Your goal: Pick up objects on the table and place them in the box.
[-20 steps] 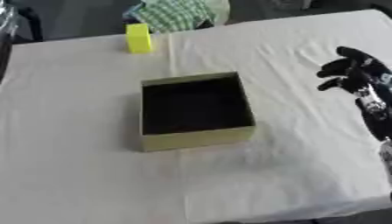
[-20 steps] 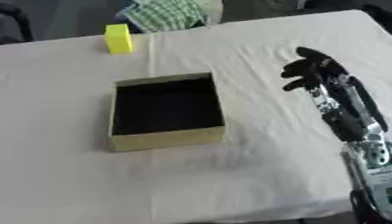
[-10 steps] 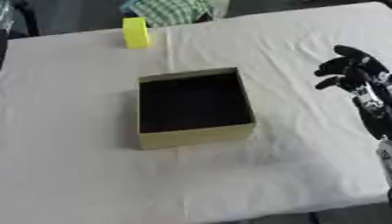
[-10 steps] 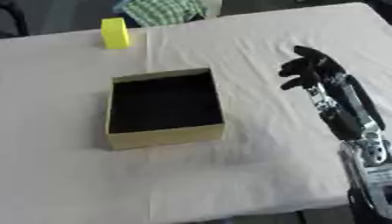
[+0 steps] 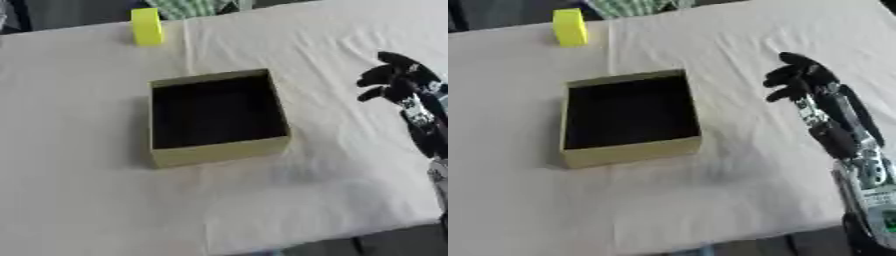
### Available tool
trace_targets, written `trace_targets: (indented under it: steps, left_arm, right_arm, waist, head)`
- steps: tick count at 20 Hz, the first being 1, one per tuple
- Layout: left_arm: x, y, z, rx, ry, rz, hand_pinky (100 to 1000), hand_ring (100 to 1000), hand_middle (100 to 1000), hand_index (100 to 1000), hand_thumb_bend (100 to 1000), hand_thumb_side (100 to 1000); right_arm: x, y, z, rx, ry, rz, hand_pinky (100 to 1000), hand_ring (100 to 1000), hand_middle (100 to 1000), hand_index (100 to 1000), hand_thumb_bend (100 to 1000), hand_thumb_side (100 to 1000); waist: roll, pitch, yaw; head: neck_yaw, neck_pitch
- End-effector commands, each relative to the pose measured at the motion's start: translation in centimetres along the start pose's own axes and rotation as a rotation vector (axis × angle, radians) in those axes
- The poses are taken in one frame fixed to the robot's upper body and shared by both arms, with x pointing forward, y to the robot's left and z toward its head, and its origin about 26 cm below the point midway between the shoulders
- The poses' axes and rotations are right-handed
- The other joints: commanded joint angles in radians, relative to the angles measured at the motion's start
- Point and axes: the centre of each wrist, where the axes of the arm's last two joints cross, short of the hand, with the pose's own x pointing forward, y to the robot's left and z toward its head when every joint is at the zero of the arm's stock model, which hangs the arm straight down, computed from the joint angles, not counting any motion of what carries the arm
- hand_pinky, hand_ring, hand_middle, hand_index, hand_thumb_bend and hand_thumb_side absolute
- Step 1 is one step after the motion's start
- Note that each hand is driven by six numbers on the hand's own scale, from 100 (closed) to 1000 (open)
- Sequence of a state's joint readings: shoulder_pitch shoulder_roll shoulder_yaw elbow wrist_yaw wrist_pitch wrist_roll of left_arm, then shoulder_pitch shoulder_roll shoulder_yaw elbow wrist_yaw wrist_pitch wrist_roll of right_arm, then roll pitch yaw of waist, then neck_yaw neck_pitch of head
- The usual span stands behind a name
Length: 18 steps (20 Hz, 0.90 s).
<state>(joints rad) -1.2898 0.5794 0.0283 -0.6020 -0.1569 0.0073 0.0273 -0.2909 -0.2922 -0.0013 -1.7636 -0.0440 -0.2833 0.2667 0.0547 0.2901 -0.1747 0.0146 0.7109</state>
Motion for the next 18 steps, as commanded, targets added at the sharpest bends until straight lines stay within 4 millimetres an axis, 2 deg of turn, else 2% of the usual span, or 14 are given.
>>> trace_targets:
  steps: [1,7,11,18]
  left_arm:
    - [2.8,2.8,-0.6,0.059,-0.080,-0.038,917,904,935,857,330,878]
    - [4.9,4.2,-1.0,0.107,-0.130,-0.102,913,906,936,863,341,863]
    - [5.7,4.9,-1.0,0.128,-0.154,-0.184,908,911,941,876,361,843]
    - [7.1,6.6,-1.0,0.134,-0.213,-0.352,907,928,963,913,466,778]
  right_arm:
    - [0.9,-0.2,-0.7,0.014,-0.039,0.024,607,722,676,907,100,720]
    - [1.3,-0.1,-1.4,0.032,-0.066,0.031,607,722,676,908,100,721]
    - [1.5,-0.1,-1.8,0.036,-0.084,0.033,607,721,676,908,100,719]
    - [2.2,-0.4,-2.6,0.044,-0.121,0.046,607,721,677,908,100,715]
  waist:
    - [0.000,-0.010,-0.008]
    - [0.004,0.020,-0.044]
    - [0.006,0.035,-0.072]
    - [0.022,0.061,-0.108]
  head:
    - [-0.003,-0.022]
    - [-0.001,-0.052]
    - [-0.001,-0.083]
    - [-0.004,-0.131]
